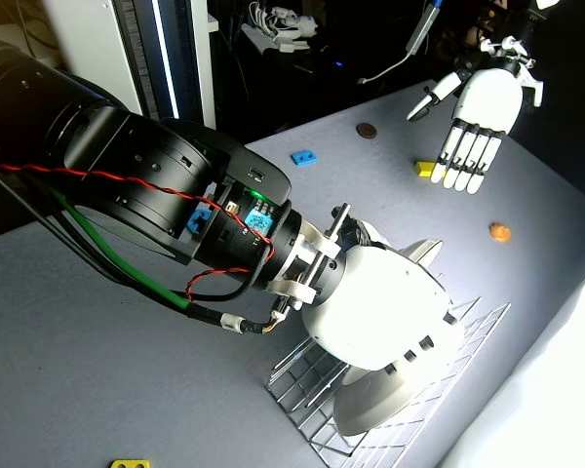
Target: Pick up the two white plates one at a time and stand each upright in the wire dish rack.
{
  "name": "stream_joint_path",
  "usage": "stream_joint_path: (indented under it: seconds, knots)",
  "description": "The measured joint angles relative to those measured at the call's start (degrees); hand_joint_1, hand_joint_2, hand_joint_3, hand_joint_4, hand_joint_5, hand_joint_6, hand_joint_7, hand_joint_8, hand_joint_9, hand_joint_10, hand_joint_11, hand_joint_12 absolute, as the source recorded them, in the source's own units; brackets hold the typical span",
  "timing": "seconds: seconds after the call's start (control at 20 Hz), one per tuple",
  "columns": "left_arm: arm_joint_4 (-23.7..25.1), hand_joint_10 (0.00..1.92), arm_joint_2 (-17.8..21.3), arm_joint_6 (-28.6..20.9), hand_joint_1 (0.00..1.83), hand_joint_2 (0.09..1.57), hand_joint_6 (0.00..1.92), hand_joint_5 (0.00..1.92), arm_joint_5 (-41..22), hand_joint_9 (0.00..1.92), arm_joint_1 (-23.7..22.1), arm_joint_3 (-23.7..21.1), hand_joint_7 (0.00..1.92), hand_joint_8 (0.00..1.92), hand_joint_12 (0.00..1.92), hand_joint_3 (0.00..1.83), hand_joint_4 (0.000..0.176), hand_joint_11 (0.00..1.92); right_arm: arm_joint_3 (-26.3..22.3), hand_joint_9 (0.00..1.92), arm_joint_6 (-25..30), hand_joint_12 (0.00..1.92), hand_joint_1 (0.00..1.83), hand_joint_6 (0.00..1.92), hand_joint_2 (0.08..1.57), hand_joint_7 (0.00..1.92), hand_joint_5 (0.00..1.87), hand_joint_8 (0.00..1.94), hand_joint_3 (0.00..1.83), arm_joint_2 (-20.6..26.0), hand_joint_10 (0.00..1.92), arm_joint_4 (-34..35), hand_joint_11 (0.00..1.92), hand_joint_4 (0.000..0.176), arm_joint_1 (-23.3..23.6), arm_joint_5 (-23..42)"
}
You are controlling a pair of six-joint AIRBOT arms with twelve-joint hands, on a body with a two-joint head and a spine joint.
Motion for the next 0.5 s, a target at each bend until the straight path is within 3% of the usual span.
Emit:
stream_joint_path:
  seconds: [0.25,0.35,0.4,0.45,0.5]
  knots:
    - [0.0,0.0,0.02,0.0,0.0,1.1,0.0,0.0,-0.02,0.0,0.0,0.0,0.0,0.0,0.0,0.0,0.0,0.0,-0.09,0.97,0.0,1.07,1.38,0.99,1.09,1.03,0.98,0.89,0.0,0.0,1.02,-0.42,0.82,0.0,0.13,-0.11]
    - [0.0,0.0,0.02,0.0,0.0,1.1,0.0,0.0,0.09,0.0,0.02,-0.13,0.0,0.0,0.0,0.0,0.0,0.0,-0.2,0.95,0.0,1.1,1.38,0.99,1.1,0.99,0.97,0.95,0.0,0.0,1.08,-0.92,0.77,0.0,0.13,-0.13]
    - [0.07,0.0,0.02,0.0,0.0,1.1,0.0,0.0,0.11,0.0,0.0,-0.31,0.0,0.0,0.0,0.0,0.0,0.0,-0.2,0.9,0.0,1.13,1.37,1.08,1.12,0.96,0.9,1.02,0.0,0.0,1.16,-1.01,0.71,0.0,0.13,-0.13]
    - [0.09,0.0,0.02,0.0,0.0,1.1,0.0,0.0,0.09,0.0,0.0,-0.44,0.0,0.0,0.0,0.0,0.0,0.0,-0.24,0.82,0.04,1.17,1.23,1.2,1.16,0.93,0.84,1.07,0.0,0.0,0.77,-1.29,0.63,0.0,0.13,-0.13]
    - [0.15,0.0,0.02,0.0,0.0,1.1,0.0,0.0,-0.02,0.0,0.0,-0.44,0.0,0.0,0.0,0.0,0.0,0.0,-0.42,0.84,0.13,1.18,1.19,1.27,1.18,0.91,0.8,1.1,0.0,0.0,0.54,-1.57,0.59,0.004,0.13,-0.11]
